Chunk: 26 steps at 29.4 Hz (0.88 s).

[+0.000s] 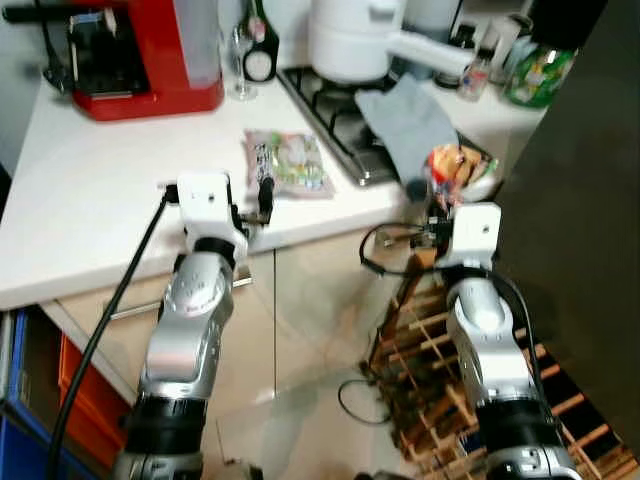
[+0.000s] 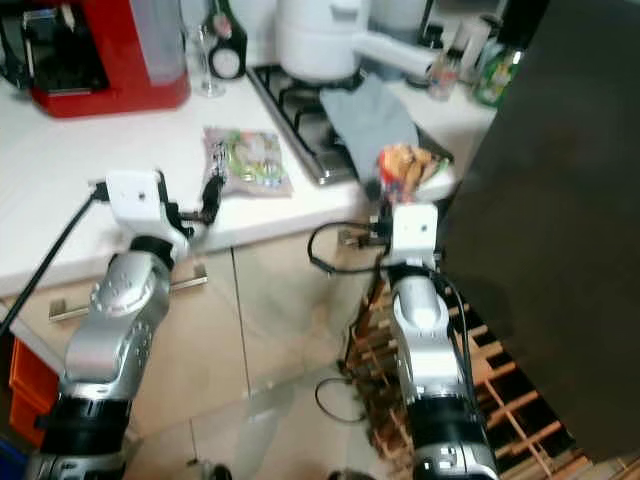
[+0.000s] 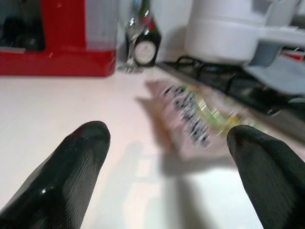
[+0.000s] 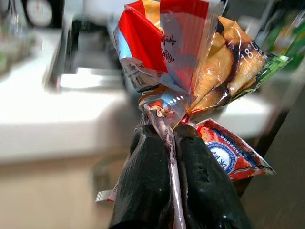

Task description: Restocking fridge

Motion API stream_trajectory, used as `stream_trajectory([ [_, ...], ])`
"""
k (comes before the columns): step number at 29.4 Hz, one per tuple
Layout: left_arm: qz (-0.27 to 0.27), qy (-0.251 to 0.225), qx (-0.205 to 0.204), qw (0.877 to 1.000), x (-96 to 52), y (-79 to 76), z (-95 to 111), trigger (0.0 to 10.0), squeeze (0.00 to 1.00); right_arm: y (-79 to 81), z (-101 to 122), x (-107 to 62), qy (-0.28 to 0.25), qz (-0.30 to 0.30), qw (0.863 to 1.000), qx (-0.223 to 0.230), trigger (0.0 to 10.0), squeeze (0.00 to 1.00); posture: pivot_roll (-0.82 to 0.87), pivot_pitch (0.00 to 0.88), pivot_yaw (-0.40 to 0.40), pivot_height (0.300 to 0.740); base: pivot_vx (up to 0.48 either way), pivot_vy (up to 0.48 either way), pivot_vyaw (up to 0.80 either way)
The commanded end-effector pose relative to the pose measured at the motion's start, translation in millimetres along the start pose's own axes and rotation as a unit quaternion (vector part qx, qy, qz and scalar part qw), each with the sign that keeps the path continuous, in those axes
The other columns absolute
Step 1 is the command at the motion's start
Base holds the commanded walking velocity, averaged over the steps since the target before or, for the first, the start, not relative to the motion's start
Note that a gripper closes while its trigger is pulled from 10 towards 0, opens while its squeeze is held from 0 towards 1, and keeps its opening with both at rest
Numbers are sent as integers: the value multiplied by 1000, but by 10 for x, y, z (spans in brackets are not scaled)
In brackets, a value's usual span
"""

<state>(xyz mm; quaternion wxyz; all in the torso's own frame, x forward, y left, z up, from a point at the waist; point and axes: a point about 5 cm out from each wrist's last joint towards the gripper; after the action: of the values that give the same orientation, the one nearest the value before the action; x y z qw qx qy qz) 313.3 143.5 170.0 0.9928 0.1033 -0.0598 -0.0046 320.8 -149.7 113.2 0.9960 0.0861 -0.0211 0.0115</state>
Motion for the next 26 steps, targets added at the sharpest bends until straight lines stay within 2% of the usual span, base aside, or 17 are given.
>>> stream_trajectory([
  [1, 6, 9, 2, 1000, 0, -17, -47, 10000, 0, -22, 24, 20, 1, 5, 1000, 0, 0, 0, 30, 0, -60, 740, -428, 0, 0],
  [15, 0, -1, 4, 1000, 104, -148, -33, 10000, 0, -20, 28, 129, 15, 26, 999, -9, 0, 0, 22, 0, -75, 740, -424, 0, 0],
  [19, -8, -4, -7, 1000, 117, -206, -59, 10000, 0, -42, 28, 147, 17, 25, 999, -15, 0, 0, 12, 0, -77, 740, -181, 0, 722],
  [26, -25, -9, 1, 1000, 87, -284, -74, 10000, 0, -99, -3, 120, 25, 26, 999, -21, 0, 0, 1, 0, -85, 740, 0, -100, 783],
])
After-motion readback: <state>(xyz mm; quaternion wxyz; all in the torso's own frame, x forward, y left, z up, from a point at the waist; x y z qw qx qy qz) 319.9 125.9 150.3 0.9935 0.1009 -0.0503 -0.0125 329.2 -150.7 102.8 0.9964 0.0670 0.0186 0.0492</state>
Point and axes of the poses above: a point about 5 cm out from each wrist's last joint towards the gripper, its own x axis pointing out of the wrist towards the gripper, its own z axis along the axis of the wrist's last joint, y = z × x, and after that the axes turned 13 degrees about x, right-handed
